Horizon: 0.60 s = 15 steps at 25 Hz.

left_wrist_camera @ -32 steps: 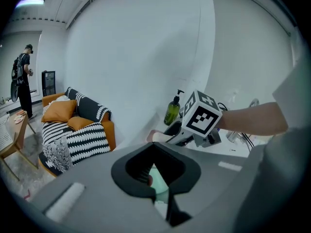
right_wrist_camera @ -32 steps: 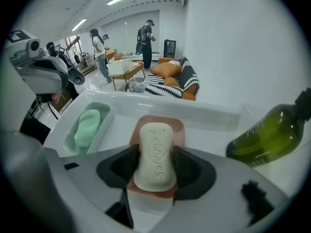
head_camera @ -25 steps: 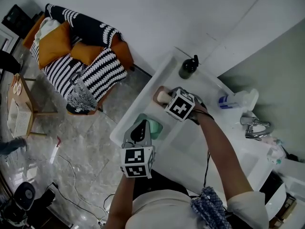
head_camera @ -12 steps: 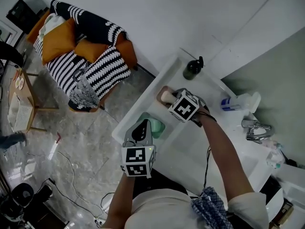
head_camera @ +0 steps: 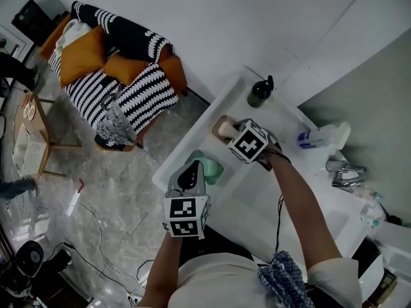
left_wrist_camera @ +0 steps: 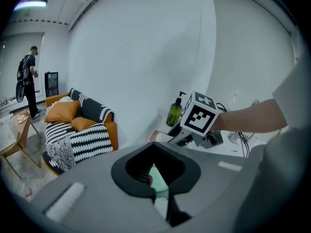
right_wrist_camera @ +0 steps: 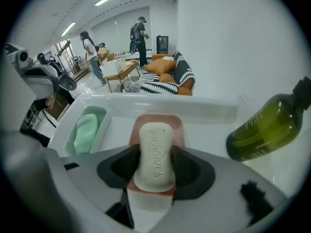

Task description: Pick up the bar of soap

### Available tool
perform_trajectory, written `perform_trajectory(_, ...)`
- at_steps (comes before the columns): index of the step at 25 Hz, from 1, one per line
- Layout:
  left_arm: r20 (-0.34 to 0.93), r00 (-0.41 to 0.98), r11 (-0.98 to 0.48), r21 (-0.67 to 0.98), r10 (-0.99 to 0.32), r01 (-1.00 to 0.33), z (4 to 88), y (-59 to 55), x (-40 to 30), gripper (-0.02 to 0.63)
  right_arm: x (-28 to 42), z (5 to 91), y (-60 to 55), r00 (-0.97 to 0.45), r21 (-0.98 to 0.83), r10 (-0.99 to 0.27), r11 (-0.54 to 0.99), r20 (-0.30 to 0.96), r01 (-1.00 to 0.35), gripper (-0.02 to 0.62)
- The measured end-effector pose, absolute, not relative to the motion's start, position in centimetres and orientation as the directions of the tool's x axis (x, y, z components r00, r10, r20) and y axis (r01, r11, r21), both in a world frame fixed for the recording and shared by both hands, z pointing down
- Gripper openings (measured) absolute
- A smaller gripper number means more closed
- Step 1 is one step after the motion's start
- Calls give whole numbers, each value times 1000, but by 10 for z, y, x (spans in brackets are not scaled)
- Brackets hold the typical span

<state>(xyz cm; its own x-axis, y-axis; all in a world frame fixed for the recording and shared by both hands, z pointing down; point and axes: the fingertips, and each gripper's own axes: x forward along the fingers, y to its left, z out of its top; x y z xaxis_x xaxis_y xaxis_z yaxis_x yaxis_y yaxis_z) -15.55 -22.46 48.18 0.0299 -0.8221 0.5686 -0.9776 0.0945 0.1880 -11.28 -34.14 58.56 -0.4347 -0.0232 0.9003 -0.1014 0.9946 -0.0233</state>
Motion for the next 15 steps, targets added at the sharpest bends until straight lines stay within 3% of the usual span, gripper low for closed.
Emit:
perform_trajectory(6,565,20,99,180,-825,-979,480,-219,-157,8,-111,584,-341,-486,-31,-50,987,872,-159,221)
perform_trajectory(15,569,2,107,159,-822,-982,477,-212,-158,8,-107,578,-338,-511,47,-108,990,853,-130,219)
